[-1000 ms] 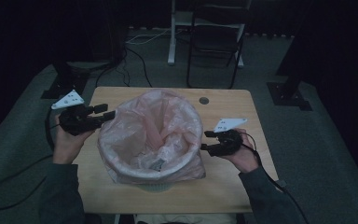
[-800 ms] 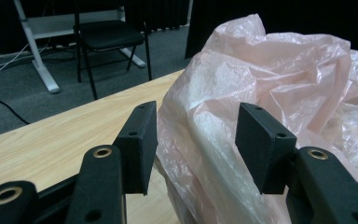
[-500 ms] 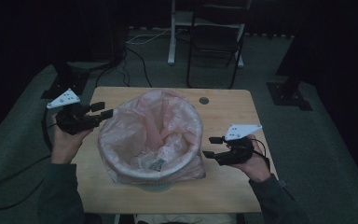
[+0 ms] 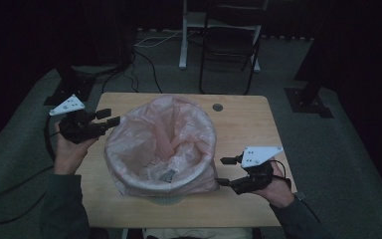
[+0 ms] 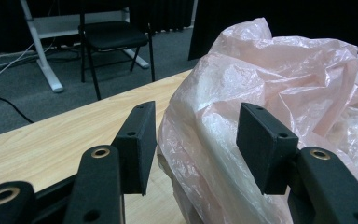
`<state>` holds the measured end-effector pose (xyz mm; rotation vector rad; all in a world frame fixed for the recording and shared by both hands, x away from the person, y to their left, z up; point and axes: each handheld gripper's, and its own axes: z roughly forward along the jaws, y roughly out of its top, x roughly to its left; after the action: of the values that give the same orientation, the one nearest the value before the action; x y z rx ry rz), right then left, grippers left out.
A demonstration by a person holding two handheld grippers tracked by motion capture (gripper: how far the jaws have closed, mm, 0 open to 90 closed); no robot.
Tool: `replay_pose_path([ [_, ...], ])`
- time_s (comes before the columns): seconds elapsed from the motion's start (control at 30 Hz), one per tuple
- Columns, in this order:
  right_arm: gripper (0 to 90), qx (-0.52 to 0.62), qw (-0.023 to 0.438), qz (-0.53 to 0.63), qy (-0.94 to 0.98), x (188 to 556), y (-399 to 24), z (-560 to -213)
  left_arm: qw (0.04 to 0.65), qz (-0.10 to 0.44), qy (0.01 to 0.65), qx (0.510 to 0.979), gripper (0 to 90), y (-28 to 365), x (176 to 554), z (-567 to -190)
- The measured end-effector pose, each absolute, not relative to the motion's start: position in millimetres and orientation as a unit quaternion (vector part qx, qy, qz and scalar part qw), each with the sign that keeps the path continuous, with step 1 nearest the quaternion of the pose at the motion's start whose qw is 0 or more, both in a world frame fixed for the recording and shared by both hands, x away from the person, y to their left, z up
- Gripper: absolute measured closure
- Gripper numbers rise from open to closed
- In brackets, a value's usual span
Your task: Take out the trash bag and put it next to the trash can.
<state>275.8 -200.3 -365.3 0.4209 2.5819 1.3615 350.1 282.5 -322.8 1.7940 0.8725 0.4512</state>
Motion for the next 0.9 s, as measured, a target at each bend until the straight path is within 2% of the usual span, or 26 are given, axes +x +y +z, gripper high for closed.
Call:
replay_pose_path([
  [0.27,32.7,0.145,0.077,0.432,0.887,276,-201,-388,0.522,0.188,0.367,0.747,47.6,285,350,-322],
  [0.47,31.8,0.136,0.082,0.402,0.902,277,-185,-406,0.52,0.187,0.366,0.749,47.4,283,350,-323],
  [0.8,31.4,0.155,0.075,0.389,0.905,278,-190,-423,0.52,0.187,0.368,0.747,47.4,285,350,-323],
  [0.9,31.4,0.156,0.089,0.401,0.898,280,-186,-423,0.518,0.186,0.367,0.75,47.3,282,351,-323],
])
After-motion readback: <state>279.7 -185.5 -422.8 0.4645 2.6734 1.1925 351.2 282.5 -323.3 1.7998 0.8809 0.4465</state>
